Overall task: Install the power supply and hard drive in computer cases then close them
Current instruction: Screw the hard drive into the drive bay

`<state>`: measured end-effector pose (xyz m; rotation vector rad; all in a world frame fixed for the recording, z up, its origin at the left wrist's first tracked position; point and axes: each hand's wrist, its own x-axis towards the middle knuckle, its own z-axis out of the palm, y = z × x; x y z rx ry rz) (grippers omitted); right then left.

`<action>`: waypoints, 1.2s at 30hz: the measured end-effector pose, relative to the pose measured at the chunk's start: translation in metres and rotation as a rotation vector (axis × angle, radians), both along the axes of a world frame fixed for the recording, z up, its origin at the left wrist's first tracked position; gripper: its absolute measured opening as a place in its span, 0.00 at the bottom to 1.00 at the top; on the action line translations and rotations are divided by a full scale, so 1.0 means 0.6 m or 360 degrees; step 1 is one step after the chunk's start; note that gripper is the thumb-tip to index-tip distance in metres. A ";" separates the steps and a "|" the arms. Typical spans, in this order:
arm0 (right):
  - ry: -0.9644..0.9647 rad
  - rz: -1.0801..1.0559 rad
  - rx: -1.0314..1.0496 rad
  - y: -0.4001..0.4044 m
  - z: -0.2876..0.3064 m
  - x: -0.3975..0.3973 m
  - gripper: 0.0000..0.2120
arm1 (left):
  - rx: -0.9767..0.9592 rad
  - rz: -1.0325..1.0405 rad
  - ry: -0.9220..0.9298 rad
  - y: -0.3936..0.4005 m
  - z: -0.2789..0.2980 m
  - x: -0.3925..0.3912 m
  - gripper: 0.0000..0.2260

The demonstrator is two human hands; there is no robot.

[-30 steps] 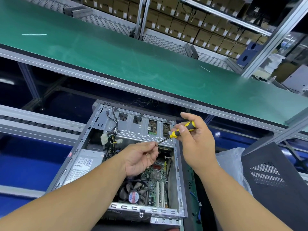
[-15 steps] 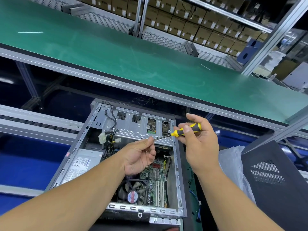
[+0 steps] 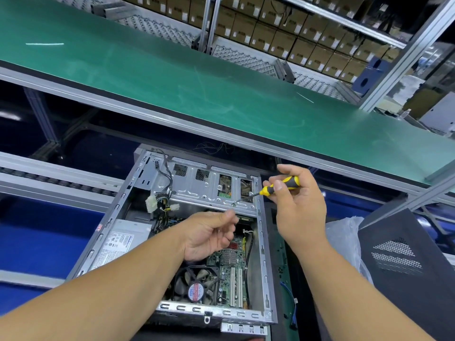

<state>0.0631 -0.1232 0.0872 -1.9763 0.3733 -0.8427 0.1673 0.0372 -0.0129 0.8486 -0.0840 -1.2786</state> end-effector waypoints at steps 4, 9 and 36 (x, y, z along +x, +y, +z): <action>0.0332 -0.0092 -0.0341 -0.041 0.007 0.028 0.15 | 0.0264 0.0015 -0.0132 -0.009 -0.006 -0.003 0.13; 0.0556 -0.0068 -0.0557 -0.061 0.001 0.048 0.15 | 0.0401 0.0252 -0.0079 -0.008 -0.005 0.005 0.13; 0.0660 -0.0316 -0.0819 -0.076 -0.008 0.097 0.23 | 0.0876 0.0272 -0.0261 -0.007 -0.009 0.003 0.15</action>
